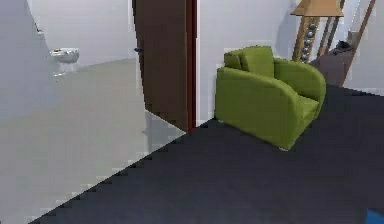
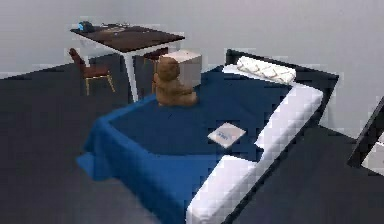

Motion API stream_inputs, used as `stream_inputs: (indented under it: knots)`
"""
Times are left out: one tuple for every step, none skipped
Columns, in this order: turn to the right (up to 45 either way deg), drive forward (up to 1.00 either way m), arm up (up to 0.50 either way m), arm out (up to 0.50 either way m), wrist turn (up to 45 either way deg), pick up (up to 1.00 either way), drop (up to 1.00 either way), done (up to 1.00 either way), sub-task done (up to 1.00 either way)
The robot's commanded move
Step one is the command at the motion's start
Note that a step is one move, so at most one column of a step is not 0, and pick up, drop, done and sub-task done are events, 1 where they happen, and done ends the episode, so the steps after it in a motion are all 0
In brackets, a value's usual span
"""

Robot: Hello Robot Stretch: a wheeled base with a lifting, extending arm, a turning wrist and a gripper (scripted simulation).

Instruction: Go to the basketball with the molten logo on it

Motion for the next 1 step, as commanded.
stream_inputs:
  knots:
    - [39.0,0.00,0.00,0.00,0.0,0.00,0.00,0.00,0.00]
